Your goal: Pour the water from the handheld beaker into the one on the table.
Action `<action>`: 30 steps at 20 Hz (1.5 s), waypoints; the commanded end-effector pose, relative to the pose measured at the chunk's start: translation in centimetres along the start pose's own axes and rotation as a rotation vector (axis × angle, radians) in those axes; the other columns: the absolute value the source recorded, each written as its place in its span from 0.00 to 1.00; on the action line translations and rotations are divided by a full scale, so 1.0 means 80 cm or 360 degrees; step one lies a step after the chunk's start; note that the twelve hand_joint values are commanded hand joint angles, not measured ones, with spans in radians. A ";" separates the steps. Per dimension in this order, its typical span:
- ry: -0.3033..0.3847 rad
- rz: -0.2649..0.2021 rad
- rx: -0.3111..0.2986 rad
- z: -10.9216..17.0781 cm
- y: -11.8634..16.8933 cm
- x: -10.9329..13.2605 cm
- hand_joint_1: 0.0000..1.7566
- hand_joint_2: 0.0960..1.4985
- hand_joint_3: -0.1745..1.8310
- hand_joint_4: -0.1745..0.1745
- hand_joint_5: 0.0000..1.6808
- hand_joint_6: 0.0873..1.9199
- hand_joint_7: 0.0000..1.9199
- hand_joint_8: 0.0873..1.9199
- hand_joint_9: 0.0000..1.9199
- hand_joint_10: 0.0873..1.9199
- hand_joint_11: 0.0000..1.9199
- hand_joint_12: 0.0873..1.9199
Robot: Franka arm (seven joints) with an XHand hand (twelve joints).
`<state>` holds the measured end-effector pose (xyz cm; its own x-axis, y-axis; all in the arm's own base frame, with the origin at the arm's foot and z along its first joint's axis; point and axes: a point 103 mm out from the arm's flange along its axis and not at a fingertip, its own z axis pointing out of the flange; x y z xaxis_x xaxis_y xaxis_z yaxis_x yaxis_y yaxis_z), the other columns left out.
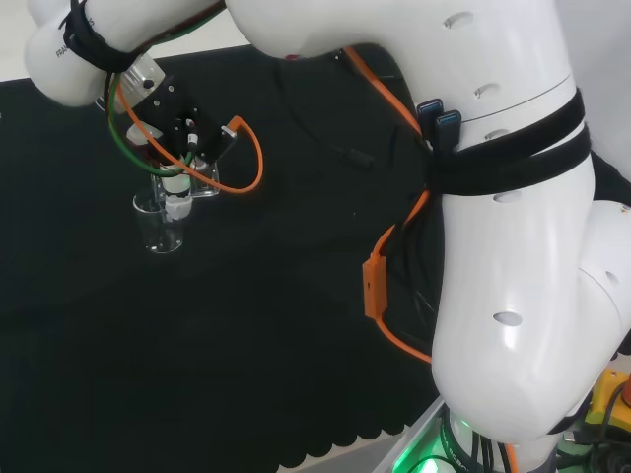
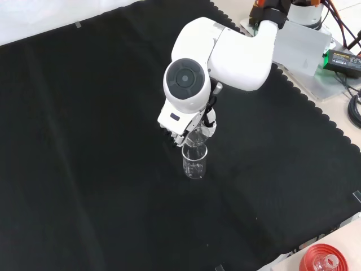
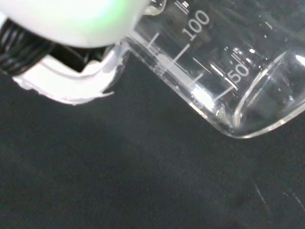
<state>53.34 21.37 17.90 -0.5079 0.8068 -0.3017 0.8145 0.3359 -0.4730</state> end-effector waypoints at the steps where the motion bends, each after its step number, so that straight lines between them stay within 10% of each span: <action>1: -0.0023 0.0009 0.0005 -0.003 0.000 0.001 0.75 0.38 0.38 0.00 0.87 0.08 0.84 0.00 0.84 0.03 0.67 0.40; 30: -0.0146 0.0024 0.0062 -0.010 -0.001 0.009 0.75 0.38 0.38 0.00 0.88 0.08 0.84 0.00 0.84 0.03 0.67 0.41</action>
<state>53.19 22.32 18.42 -0.5203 0.7663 -0.3769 0.8126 0.3086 -0.4944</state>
